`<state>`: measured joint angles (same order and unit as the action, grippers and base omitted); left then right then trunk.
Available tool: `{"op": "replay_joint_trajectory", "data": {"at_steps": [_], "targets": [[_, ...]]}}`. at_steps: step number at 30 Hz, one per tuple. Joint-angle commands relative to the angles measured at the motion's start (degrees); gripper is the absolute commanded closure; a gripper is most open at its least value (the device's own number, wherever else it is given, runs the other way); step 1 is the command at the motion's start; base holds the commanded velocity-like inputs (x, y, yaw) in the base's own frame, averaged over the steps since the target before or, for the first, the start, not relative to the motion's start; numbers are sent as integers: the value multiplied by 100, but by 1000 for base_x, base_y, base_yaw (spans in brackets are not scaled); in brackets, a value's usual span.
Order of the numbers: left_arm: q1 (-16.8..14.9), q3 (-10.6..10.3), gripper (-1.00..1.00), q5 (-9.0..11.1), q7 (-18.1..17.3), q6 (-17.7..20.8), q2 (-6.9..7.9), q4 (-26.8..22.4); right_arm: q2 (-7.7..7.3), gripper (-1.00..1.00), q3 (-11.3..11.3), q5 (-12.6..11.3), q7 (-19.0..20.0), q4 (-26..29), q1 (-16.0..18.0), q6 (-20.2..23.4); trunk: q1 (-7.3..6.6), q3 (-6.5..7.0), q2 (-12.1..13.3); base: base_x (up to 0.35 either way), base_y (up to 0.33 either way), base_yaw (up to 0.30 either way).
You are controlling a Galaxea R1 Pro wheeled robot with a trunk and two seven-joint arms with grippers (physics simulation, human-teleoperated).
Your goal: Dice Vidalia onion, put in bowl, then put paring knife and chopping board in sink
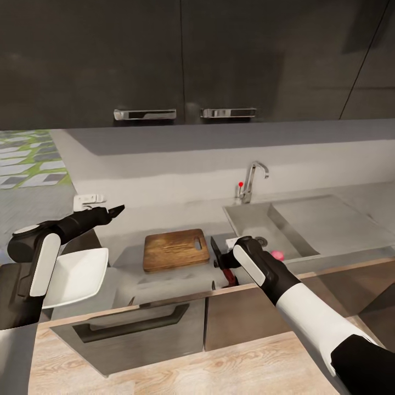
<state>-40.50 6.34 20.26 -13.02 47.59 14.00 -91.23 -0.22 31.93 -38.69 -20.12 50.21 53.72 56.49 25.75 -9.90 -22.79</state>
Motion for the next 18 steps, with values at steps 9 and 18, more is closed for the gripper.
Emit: {"op": "replay_joint_trajectory", "data": {"at_steps": [9,18], "targets": [[-7,8,-100,-13,-34,31,-2,-3,-4,-100,15,-53,-53,1,7,11,4,-46,-13,0,0,0],[-5,8,-100,-13,-34,31,0,-4,-3,-100,15,-55,-53,1,7,11,4,-64,-13,0,0,0]]}}
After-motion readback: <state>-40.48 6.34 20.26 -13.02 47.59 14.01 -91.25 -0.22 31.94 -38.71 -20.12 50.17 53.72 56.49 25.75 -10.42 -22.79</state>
